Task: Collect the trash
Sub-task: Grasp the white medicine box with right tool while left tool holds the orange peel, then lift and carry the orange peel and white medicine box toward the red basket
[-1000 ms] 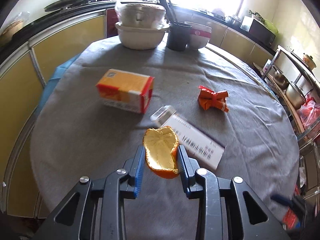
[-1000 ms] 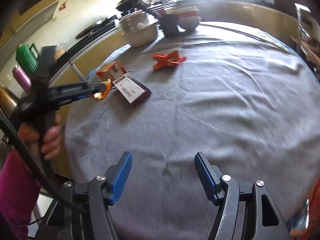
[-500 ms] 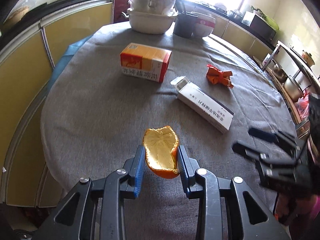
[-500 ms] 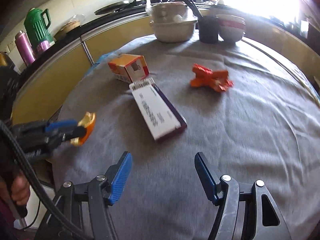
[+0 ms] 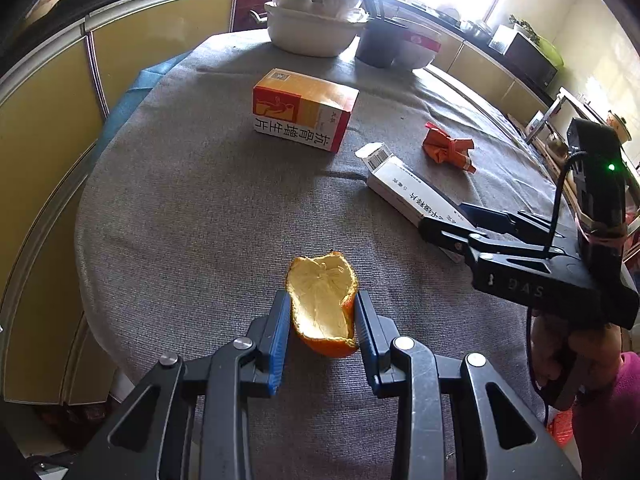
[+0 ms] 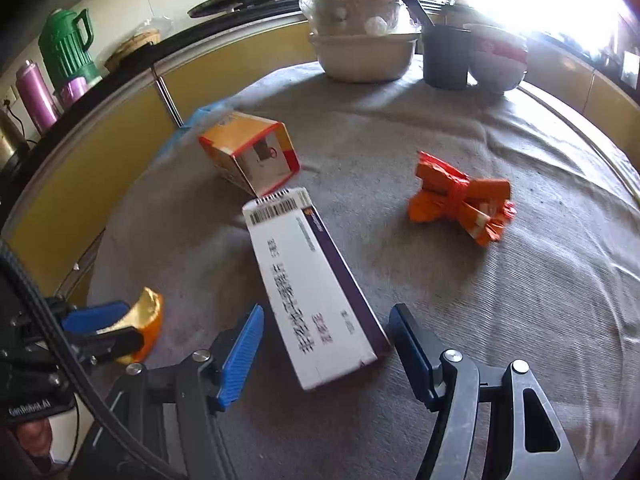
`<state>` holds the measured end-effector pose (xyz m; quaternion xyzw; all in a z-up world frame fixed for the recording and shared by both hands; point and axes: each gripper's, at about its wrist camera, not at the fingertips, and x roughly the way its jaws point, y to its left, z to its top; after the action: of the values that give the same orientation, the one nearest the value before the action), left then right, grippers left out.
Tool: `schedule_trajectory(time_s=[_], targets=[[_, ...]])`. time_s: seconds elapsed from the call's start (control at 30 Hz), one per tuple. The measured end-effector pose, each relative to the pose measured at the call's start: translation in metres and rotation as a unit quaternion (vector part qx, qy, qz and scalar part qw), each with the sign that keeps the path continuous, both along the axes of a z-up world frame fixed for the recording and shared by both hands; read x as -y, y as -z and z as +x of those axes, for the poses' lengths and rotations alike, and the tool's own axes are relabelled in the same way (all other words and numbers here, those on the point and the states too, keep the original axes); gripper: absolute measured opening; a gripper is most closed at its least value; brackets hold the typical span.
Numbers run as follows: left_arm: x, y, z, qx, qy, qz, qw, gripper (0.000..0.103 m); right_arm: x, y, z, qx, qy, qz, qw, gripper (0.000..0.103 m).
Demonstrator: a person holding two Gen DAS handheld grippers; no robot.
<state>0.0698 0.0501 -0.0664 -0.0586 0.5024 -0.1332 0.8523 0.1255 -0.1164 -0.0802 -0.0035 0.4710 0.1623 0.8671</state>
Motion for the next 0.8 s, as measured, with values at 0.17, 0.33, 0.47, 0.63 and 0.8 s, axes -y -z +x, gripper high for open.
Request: schedule_trajectory(time_s=[0.17, 0.33, 0.47, 0.63, 0.8], targets=[[0.001, 0.000, 0.000, -0.001, -0.003, 0.004, 1.0000, 0.034, -0.007, 0.001, -0.004, 0.010, -0.004, -0.003, 1.000, 0.056], [0.006, -0.005, -0.006, 0.000, -0.003, 0.009, 1.0000, 0.034, 0.003, -0.001, -0.017, 0.006, 0.011, 0.018, 1.000, 0.053], [0.013, -0.011, -0.013, 0.007, 0.003, 0.013, 0.9999, 0.034, 0.021, -0.003, -0.038, 0.001, 0.035, 0.043, 0.998, 0.052], [0.027, -0.020, -0.024, 0.016, 0.014, 0.022, 0.9995, 0.034, 0.044, -0.008, -0.070, -0.001, 0.061, 0.066, 0.996, 0.052], [0.044, -0.033, -0.042, 0.037, 0.028, 0.039, 0.9982, 0.034, 0.061, -0.020, -0.106, 0.012, 0.082, 0.085, 0.993, 0.052]])
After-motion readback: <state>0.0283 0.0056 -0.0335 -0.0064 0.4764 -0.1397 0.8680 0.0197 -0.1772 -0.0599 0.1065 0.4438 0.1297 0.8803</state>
